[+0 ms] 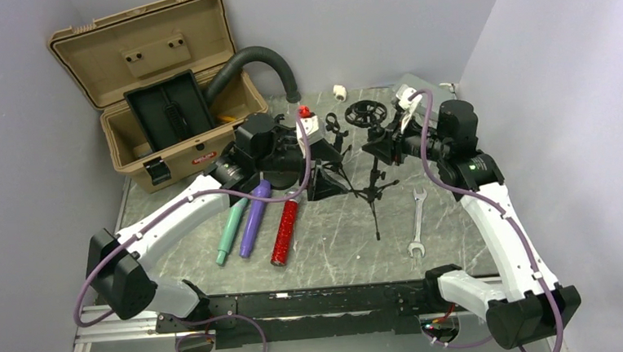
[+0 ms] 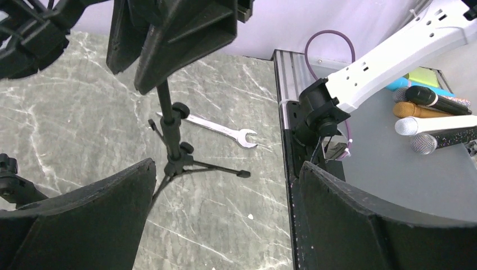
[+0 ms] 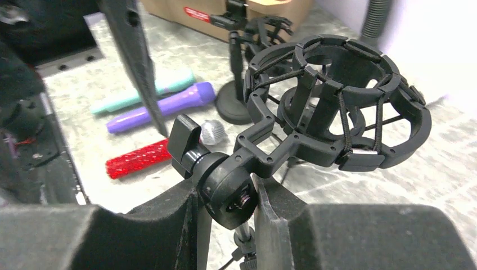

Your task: Remove the microphone from the stand

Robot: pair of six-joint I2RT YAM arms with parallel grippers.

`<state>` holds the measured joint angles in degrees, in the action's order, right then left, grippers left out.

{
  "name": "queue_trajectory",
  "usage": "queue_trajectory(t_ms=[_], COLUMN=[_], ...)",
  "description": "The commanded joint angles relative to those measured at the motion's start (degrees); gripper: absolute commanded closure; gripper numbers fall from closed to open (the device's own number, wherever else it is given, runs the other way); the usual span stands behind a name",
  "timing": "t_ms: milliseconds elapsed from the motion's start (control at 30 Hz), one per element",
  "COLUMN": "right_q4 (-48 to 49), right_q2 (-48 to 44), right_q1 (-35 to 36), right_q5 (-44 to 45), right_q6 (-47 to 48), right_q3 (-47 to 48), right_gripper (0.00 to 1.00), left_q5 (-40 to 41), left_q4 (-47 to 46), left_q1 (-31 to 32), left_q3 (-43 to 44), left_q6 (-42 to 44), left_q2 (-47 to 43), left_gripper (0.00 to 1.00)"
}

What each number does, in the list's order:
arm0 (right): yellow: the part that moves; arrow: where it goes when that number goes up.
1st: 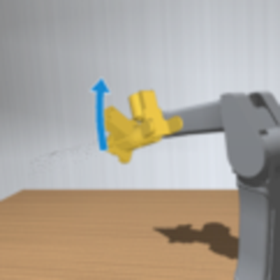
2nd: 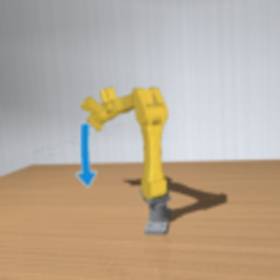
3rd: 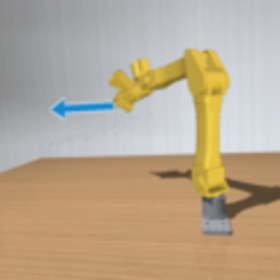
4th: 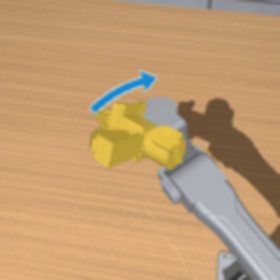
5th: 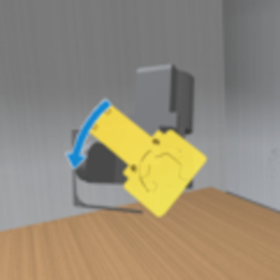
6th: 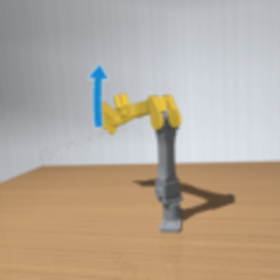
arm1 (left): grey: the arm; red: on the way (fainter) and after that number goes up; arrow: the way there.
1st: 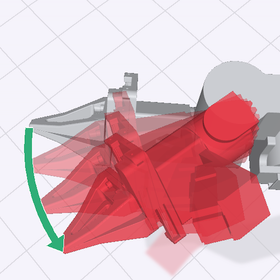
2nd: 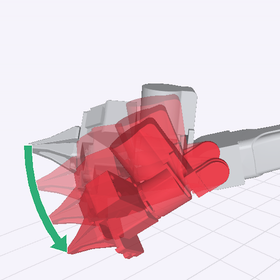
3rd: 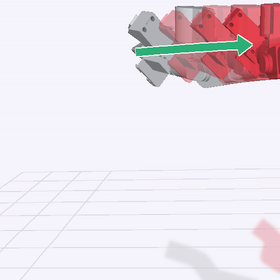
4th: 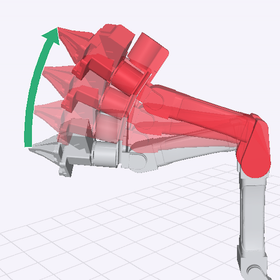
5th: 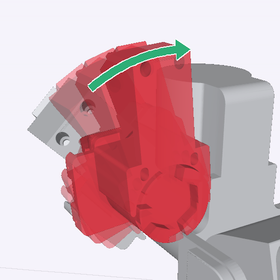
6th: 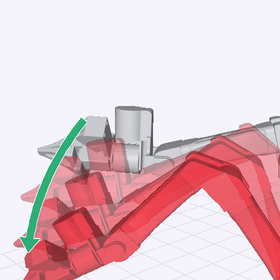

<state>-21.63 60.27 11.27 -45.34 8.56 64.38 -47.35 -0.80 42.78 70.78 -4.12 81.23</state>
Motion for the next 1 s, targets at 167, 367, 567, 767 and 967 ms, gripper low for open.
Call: queue_trajectory(t_ms=[167, 367, 567, 767, 967], right_q4=[-4.5, -1.0, 6.2, 18.4, 31.8], right_q2=[-0.4, 4.2, 10.6, 15.5, 15.1], right_q1=[-2.2, -8.9, -14.6, -16.1, -16.9], right_q5=[15.4, 15.5, 10.2, 7.3, 5.2], right_q6=[11.9, 14.4, 11.1, 4.3, -2.6], right_q3=[9.6, 11.2, 10.2, 4.0, -4.5], right_gripper=[1.00, 1.00, 1.00, 1.00, 1.00], left_q5=[-1.7, -2.0, -2.1, -2.2, -2.4], left_q4=[0.3, -0.4, -0.4, -0.6, -0.7], left_q1=[-0.1, -0.1, -0.1, -0.2, -0.3], left_q3=[-0.3, -0.9, -1.1, -1.7, -1.9], left_q6=[2.6, 2.4, 2.8, 3.4, 3.4], left_q2=[-4.4, -4.7, -4.8, -5.2, -4.8], left_gripper=[0.01, 0.01, 0.01, 0.01, 0.01])
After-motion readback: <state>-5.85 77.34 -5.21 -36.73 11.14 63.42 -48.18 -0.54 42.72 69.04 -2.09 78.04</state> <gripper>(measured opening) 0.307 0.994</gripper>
